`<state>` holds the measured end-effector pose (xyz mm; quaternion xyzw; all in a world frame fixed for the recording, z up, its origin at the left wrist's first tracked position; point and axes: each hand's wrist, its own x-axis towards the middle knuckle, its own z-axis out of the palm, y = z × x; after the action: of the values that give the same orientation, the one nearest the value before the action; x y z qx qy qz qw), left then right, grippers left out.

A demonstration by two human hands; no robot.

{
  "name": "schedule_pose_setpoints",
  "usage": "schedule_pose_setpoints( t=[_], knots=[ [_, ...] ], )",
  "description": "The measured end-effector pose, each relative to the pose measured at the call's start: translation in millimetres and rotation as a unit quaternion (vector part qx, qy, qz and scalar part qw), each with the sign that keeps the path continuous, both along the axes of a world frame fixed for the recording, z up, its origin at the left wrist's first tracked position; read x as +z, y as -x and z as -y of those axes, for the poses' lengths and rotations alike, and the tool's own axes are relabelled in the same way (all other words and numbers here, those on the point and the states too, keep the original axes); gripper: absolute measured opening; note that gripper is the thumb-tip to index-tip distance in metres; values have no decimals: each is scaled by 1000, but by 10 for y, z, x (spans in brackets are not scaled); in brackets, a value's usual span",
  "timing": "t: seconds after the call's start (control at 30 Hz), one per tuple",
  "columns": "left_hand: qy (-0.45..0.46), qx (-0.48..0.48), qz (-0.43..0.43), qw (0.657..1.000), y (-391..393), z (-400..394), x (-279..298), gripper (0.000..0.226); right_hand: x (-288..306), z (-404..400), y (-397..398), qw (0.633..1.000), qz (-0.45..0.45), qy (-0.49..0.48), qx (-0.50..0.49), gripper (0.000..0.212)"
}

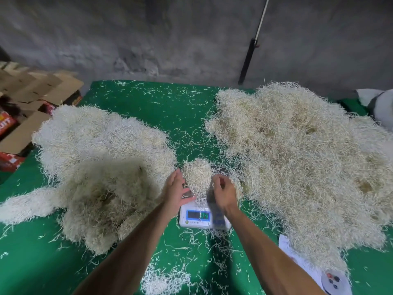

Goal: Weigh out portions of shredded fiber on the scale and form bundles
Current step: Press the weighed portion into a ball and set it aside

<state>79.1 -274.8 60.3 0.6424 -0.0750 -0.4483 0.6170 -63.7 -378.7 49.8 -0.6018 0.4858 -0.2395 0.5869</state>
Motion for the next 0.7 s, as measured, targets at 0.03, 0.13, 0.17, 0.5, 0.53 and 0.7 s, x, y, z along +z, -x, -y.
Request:
schedule_pose_setpoints(
  t=[0.03, 0.13, 0.17, 0.5, 0.53, 0.7],
  knots=[
    [-16, -3, 5, 1000, -13, 105, 31, 47, -2, 28, -101, 1000, 15, -18, 8, 31],
    [-50, -45, -20, 998, -16, 338, 66, 39, 32, 64, -421, 998, 35, -49, 35, 72],
    [-55, -63, -19, 996, -14, 365, 66, 33, 62, 76, -529, 995, 62, -70, 33, 80],
    [-6, 56, 4, 998, -363, 292, 325, 68, 673, -398, -1001, 992, 114, 14, 54, 37],
    [-21, 97, 47, 994, -485, 293, 370, 67, 638, -534, -942, 985, 72, 80, 134, 40],
    [-14, -43, 254, 966, -472, -65, 476, 26, 947, -653, -1102, 957, 81, 235, 146, 54]
  ],
)
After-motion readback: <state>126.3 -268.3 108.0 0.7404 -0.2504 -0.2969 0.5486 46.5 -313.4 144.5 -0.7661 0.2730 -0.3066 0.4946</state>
